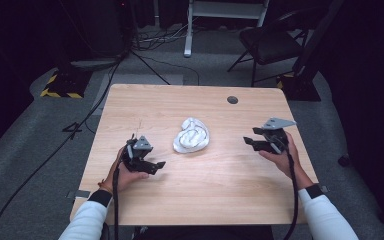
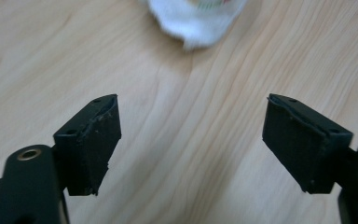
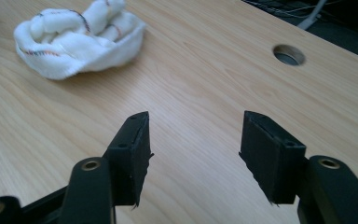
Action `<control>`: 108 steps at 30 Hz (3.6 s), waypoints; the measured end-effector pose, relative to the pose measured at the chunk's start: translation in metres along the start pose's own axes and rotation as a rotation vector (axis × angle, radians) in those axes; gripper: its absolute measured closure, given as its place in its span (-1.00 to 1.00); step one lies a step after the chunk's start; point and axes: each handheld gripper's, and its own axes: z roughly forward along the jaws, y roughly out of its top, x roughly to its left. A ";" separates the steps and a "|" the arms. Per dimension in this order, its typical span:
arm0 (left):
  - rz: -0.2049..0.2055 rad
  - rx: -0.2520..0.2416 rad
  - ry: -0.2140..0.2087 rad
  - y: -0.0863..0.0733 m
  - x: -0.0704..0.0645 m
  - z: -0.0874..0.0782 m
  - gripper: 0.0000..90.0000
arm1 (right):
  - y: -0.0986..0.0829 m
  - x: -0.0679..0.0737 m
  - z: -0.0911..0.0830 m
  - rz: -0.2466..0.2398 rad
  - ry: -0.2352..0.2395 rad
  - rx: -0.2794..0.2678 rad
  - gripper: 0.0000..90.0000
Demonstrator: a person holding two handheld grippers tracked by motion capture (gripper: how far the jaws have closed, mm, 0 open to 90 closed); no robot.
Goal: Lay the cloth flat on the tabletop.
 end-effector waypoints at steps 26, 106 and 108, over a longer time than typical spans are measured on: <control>0.065 0.086 0.009 0.049 0.006 0.057 0.19 | 0.071 0.056 0.116 -0.048 0.070 0.050 0.07; 0.221 0.055 -0.067 0.078 -0.034 0.078 0.70 | -0.028 0.023 0.056 -0.059 0.005 0.200 0.10; 0.236 0.060 -0.058 0.077 -0.033 0.074 0.76 | -0.029 0.020 0.055 -0.046 0.007 0.206 0.08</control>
